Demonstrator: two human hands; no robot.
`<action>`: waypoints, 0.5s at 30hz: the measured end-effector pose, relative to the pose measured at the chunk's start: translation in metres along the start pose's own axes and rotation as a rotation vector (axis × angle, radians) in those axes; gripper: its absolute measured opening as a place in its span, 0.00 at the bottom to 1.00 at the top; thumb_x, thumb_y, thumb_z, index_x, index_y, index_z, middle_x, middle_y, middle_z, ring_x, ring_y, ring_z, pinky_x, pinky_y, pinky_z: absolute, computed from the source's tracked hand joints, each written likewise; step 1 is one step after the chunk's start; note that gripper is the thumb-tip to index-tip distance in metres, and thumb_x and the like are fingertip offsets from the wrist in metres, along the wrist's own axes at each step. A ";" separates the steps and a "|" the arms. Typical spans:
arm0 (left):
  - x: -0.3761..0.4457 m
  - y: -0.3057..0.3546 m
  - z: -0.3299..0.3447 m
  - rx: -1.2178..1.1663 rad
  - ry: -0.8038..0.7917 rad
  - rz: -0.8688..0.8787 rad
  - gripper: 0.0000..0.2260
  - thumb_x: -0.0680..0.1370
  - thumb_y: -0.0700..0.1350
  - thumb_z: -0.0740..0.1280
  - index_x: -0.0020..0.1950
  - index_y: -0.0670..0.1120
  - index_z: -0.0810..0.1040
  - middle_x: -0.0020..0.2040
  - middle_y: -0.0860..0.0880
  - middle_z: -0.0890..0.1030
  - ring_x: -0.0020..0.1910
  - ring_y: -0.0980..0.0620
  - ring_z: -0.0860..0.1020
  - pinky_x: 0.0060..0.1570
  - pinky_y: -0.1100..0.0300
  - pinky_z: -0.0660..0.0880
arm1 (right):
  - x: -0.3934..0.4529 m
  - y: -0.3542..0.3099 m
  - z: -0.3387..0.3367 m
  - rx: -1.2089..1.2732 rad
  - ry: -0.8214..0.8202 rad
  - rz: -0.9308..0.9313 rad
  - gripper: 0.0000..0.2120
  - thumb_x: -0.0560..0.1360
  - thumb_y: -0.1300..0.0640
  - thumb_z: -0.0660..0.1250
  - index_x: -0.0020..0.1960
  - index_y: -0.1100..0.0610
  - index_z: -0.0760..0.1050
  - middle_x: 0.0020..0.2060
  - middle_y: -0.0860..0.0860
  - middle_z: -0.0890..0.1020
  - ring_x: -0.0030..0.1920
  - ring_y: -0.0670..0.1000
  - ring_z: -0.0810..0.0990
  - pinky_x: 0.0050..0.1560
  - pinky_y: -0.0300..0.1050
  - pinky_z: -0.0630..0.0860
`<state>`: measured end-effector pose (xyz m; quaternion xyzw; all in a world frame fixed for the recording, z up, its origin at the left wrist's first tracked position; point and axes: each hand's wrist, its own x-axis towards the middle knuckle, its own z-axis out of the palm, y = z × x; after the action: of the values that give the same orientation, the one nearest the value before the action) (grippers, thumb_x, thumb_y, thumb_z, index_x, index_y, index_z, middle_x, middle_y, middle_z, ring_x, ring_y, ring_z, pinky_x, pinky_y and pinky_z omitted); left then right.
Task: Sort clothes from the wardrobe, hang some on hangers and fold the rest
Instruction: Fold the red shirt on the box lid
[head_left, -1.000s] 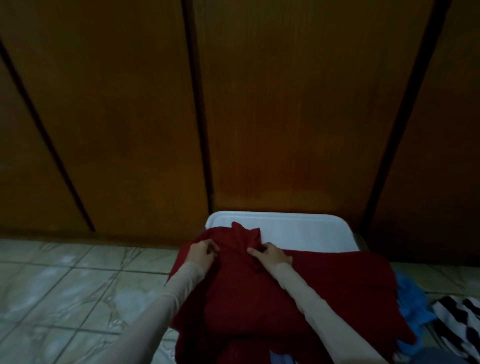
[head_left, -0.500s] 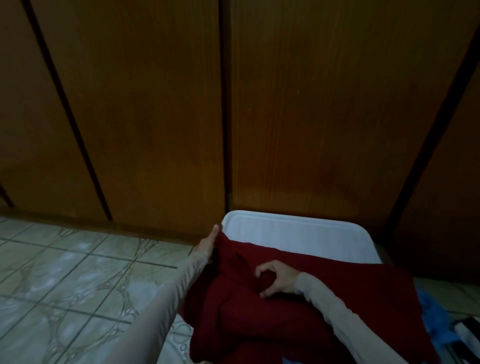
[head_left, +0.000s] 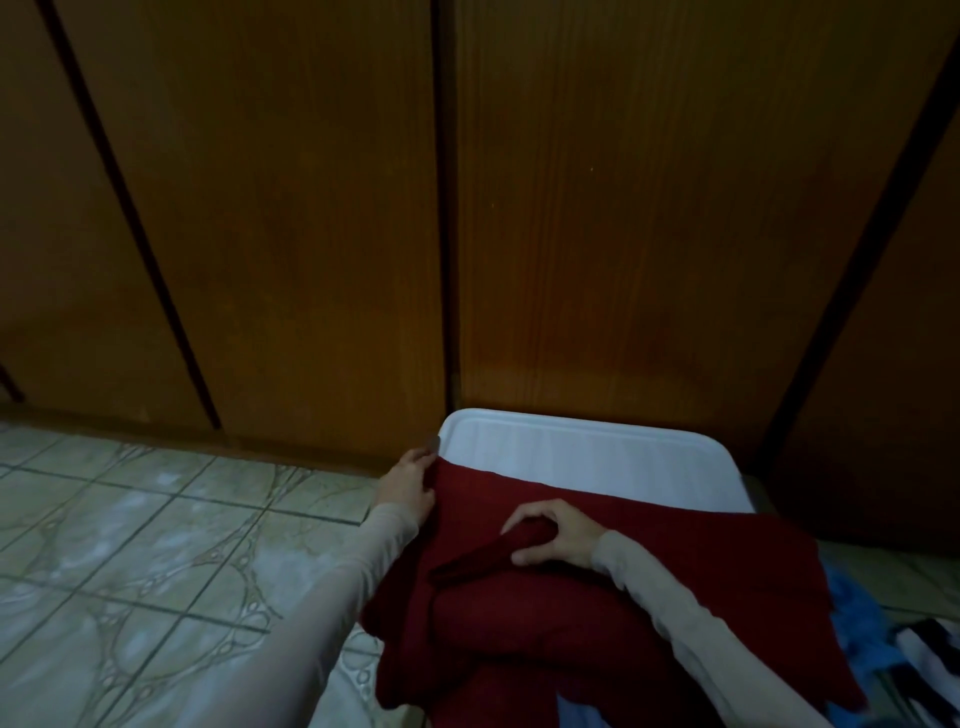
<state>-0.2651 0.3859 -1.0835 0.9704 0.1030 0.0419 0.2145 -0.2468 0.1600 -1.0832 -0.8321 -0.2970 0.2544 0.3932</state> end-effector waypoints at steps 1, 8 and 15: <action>-0.001 0.001 0.000 0.024 0.024 0.001 0.24 0.77 0.36 0.62 0.73 0.47 0.65 0.73 0.49 0.61 0.66 0.47 0.70 0.65 0.58 0.66 | 0.003 0.000 0.000 0.035 0.061 0.004 0.11 0.69 0.57 0.75 0.43 0.44 0.76 0.50 0.44 0.78 0.58 0.47 0.74 0.64 0.41 0.66; -0.008 0.002 -0.005 -0.182 -0.030 -0.017 0.21 0.81 0.58 0.52 0.56 0.49 0.80 0.56 0.46 0.78 0.59 0.46 0.73 0.62 0.54 0.65 | 0.029 0.003 0.004 -0.055 0.467 0.269 0.10 0.72 0.56 0.72 0.50 0.56 0.73 0.56 0.56 0.77 0.59 0.53 0.75 0.53 0.37 0.67; -0.010 0.009 0.000 -0.004 -0.068 -0.118 0.12 0.74 0.51 0.67 0.35 0.53 0.65 0.45 0.49 0.77 0.55 0.46 0.75 0.67 0.48 0.62 | 0.015 0.000 -0.002 0.076 0.420 0.366 0.34 0.67 0.52 0.76 0.66 0.56 0.62 0.57 0.55 0.72 0.59 0.52 0.72 0.54 0.39 0.66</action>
<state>-0.2736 0.3755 -1.0800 0.9630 0.1527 -0.0037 0.2220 -0.2350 0.1689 -1.0849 -0.8910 -0.0440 0.1541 0.4247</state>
